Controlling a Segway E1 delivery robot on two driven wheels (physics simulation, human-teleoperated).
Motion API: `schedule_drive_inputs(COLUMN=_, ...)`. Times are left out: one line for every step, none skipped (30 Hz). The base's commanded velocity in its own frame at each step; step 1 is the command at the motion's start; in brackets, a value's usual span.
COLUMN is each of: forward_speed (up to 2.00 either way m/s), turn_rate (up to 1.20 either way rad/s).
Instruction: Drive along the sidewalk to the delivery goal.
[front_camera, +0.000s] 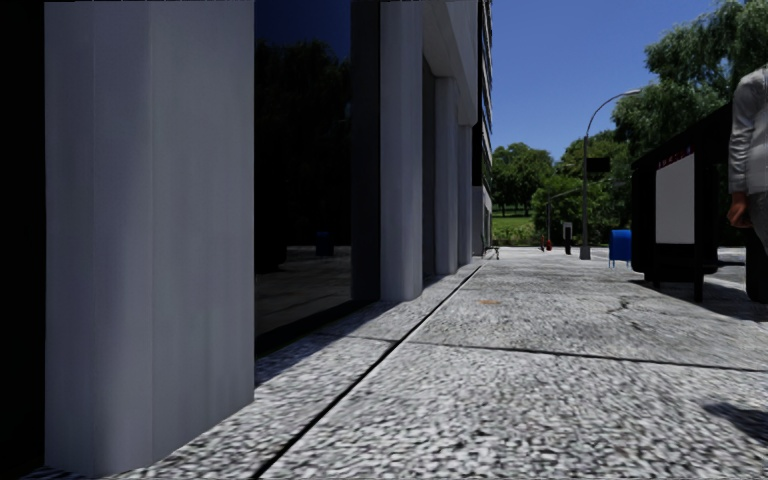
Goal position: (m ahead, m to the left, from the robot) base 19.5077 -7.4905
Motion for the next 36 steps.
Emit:
schedule_drive_inputs(forward_speed=1.74, turn_rate=-0.59)
schedule_drive_inputs(forward_speed=1.74, turn_rate=-0.15)
schedule_drive_inputs(forward_speed=1.74, turn_rate=-0.06)
schedule_drive_inputs(forward_speed=1.74, turn_rate=-0.02)
schedule_drive_inputs(forward_speed=1.74, turn_rate=-0.02)
schedule_drive_inputs(forward_speed=1.74, turn_rate=0.00)
schedule_drive_inputs(forward_speed=1.74, turn_rate=0.00)
schedule_drive_inputs(forward_speed=1.74, turn_rate=0.00)
schedule_drive_inputs(forward_speed=1.74, turn_rate=-0.04)
schedule_drive_inputs(forward_speed=1.74, turn_rate=-0.15)
schedule_drive_inputs(forward_speed=1.74, turn_rate=-0.20)
schedule_drive_inputs(forward_speed=1.74, turn_rate=-0.21)
schedule_drive_inputs(forward_speed=1.74, turn_rate=-0.10)
schedule_drive_inputs(forward_speed=1.74, turn_rate=-0.01)
schedule_drive_inputs(forward_speed=1.74, turn_rate=0.00)
schedule_drive_inputs(forward_speed=1.74, turn_rate=0.00)
schedule_drive_inputs(forward_speed=1.74, turn_rate=0.00)
schedule_drive_inputs(forward_speed=1.74, turn_rate=0.00)
schedule_drive_inputs(forward_speed=1.74, turn_rate=0.00)
schedule_drive_inputs(forward_speed=1.74, turn_rate=0.00)
schedule_drive_inputs(forward_speed=1.74, turn_rate=0.00)
schedule_drive_inputs(forward_speed=1.74, turn_rate=0.00)
schedule_drive_inputs(forward_speed=1.74, turn_rate=0.00)
schedule_drive_inputs(forward_speed=1.74, turn_rate=-0.05)
schedule_drive_inputs(forward_speed=1.74, turn_rate=-0.33)
schedule_drive_inputs(forward_speed=1.74, turn_rate=-0.57)
schedule_drive_inputs(forward_speed=1.74, turn_rate=-0.82)
schedule_drive_inputs(forward_speed=1.74, turn_rate=-1.01)
schedule_drive_inputs(forward_speed=1.74, turn_rate=-1.20)
schedule_drive_inputs(forward_speed=1.74, turn_rate=-1.20)
schedule_drive_inputs(forward_speed=1.74, turn_rate=-1.20)
schedule_drive_inputs(forward_speed=1.74, turn_rate=-1.13)
schedule_drive_inputs(forward_speed=1.74, turn_rate=-1.13)
schedule_drive_inputs(forward_speed=1.74, turn_rate=-1.03)
schedule_drive_inputs(forward_speed=1.74, turn_rate=-0.29)
schedule_drive_inputs(forward_speed=1.74, turn_rate=-0.08)
